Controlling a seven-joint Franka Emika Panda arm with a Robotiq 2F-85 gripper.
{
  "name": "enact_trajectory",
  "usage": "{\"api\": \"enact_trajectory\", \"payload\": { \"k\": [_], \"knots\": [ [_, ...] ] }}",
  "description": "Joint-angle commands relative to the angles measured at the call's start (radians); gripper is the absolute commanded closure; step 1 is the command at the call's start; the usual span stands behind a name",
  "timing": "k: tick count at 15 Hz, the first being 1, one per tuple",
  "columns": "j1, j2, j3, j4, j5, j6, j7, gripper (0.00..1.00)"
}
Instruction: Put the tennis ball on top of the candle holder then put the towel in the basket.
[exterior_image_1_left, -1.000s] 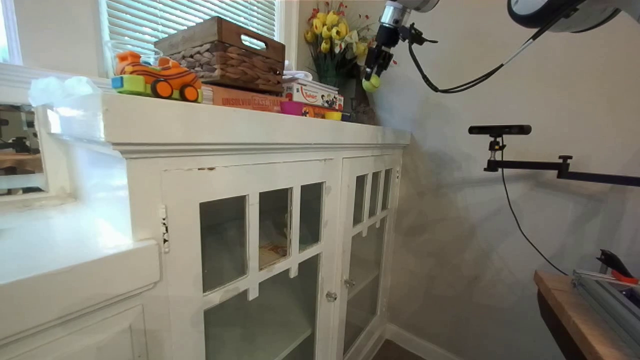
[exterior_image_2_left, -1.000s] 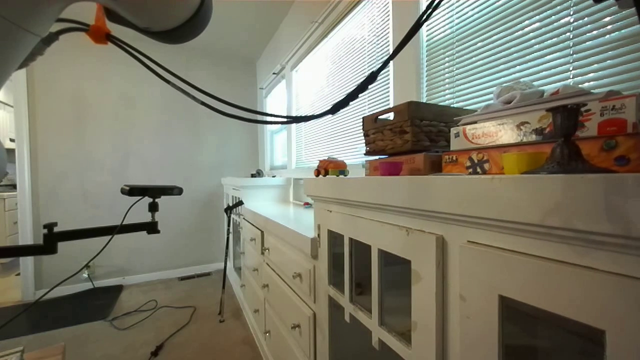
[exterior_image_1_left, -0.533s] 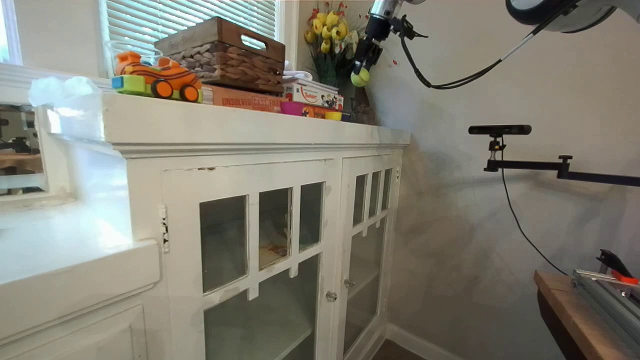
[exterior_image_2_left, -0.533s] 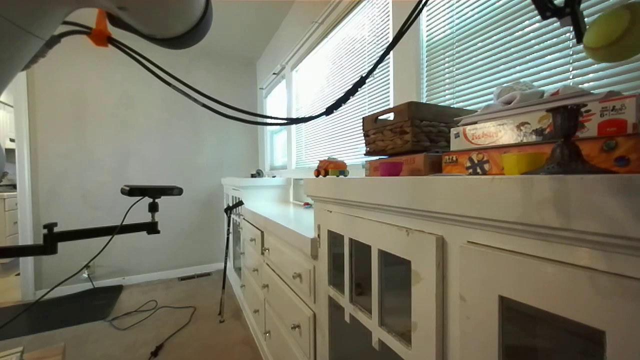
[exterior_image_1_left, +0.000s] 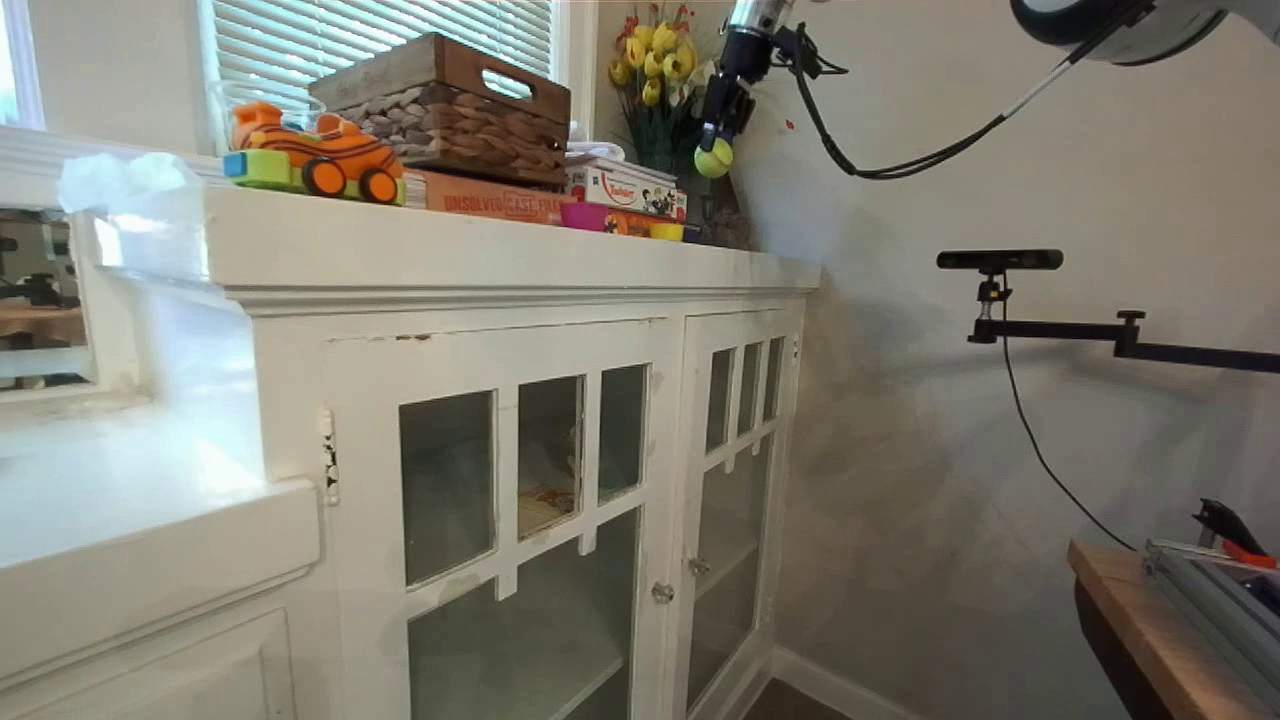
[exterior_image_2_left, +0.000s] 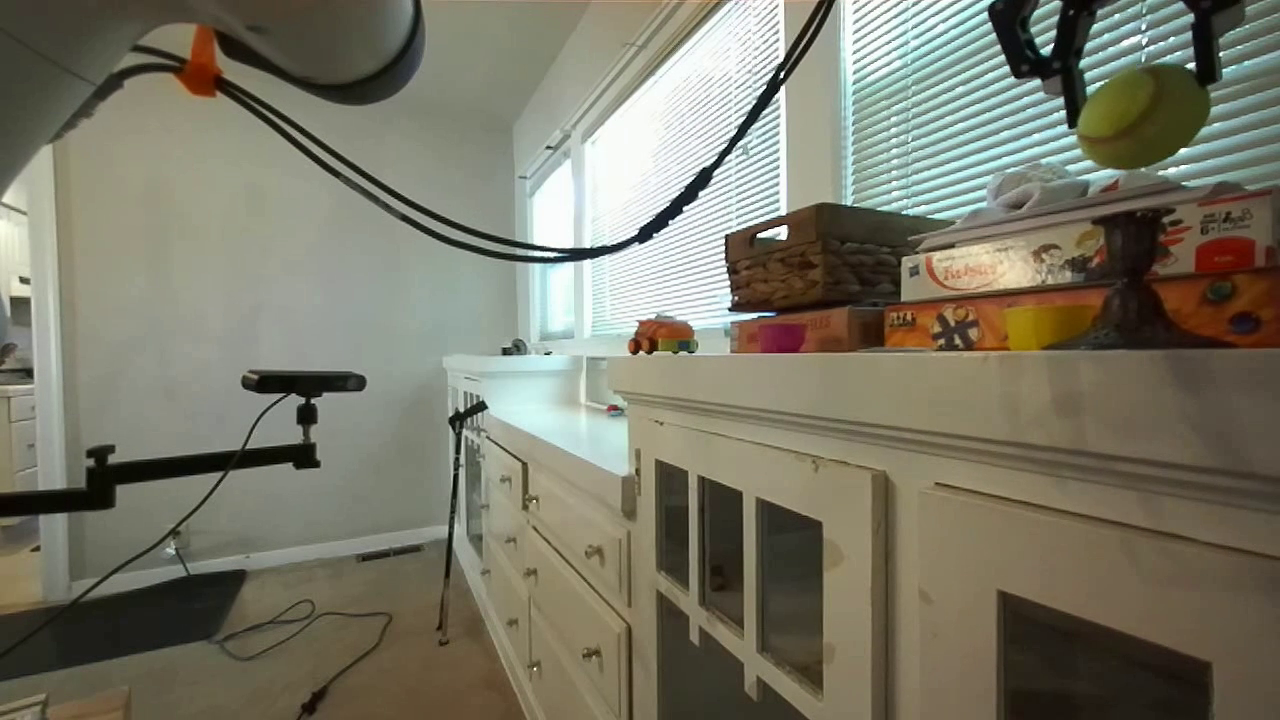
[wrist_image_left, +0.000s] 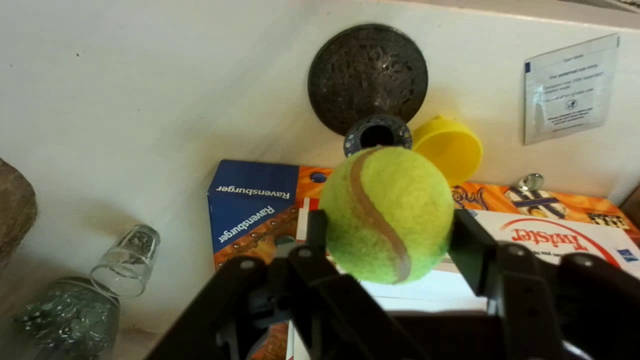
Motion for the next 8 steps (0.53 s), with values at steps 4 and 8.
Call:
{"api": "enact_trajectory", "payload": {
  "k": [4, 8],
  "knots": [
    [0.003, 0.016, 0.004, 0.031, -0.003, -0.056, -0.007, 0.62],
    [0.002, 0.027, 0.004, 0.029, -0.001, -0.04, -0.007, 0.62]
  ]
}}
